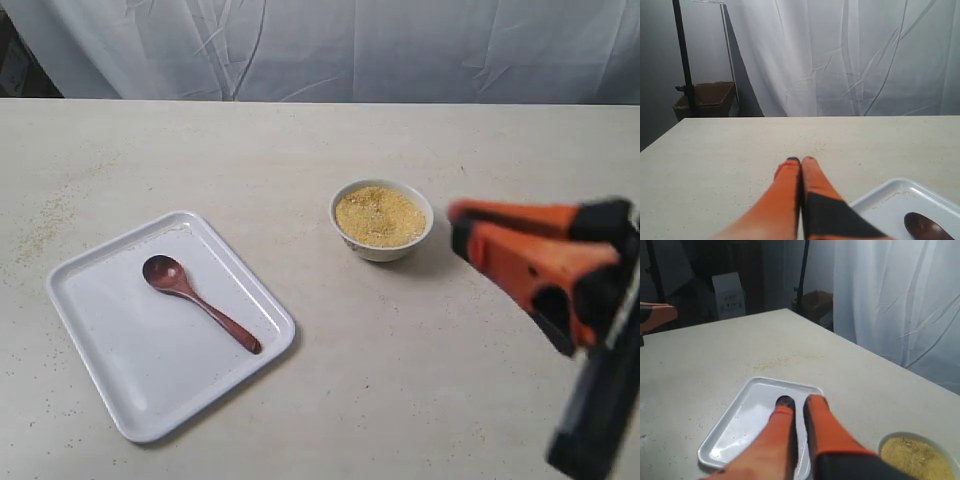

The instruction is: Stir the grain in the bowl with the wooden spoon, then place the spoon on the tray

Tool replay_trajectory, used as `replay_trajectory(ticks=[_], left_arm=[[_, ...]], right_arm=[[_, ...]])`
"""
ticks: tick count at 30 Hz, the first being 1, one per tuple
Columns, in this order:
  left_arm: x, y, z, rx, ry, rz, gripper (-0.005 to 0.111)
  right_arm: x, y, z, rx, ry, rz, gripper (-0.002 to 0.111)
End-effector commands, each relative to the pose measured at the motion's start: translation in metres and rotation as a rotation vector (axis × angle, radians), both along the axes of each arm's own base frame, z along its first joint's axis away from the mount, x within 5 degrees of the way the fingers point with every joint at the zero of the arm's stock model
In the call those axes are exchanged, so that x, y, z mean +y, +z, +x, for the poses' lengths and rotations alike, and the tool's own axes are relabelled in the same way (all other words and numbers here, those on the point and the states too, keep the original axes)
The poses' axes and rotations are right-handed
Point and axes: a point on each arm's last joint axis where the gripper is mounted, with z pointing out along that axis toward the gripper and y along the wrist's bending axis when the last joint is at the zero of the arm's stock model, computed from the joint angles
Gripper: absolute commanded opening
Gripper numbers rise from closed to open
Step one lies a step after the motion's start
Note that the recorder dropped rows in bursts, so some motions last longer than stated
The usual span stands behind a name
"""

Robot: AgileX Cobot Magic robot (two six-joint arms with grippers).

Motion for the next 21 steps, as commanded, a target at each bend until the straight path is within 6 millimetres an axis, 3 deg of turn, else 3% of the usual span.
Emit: replay_trajectory(ticks=[1, 4, 8, 12, 14, 21], left_arm=[[0.0, -0.001, 0.0, 0.0, -0.005, -0.007, 0.0], [0.0, -0.001, 0.0, 0.0, -0.005, -0.007, 0.0], [0.0, -0.001, 0.0, 0.0, -0.005, -0.007, 0.0], [0.0, -0.001, 0.0, 0.0, -0.005, -0.007, 0.0], [0.0, -0.001, 0.0, 0.0, -0.005, -0.007, 0.0], [0.0, -0.001, 0.0, 0.0, -0.005, -0.007, 0.0]], right_arm=[[-0.032, -0.046, -0.023, -0.045, -0.016, 0.075, 0.01], [-0.043, -0.075, -0.031, -0.026, -0.015, 0.069, 0.01], [-0.047, -0.084, -0.038, 0.119, -0.002, 0.103, 0.01], [-0.052, -0.087, -0.043, 0.152, 0.003, 0.106, 0.01], [-0.057, -0.087, -0.042, 0.128, -0.07, 0.116, 0.01], [-0.087, -0.08, -0.027, 0.006, -0.619, 0.205, 0.01]])
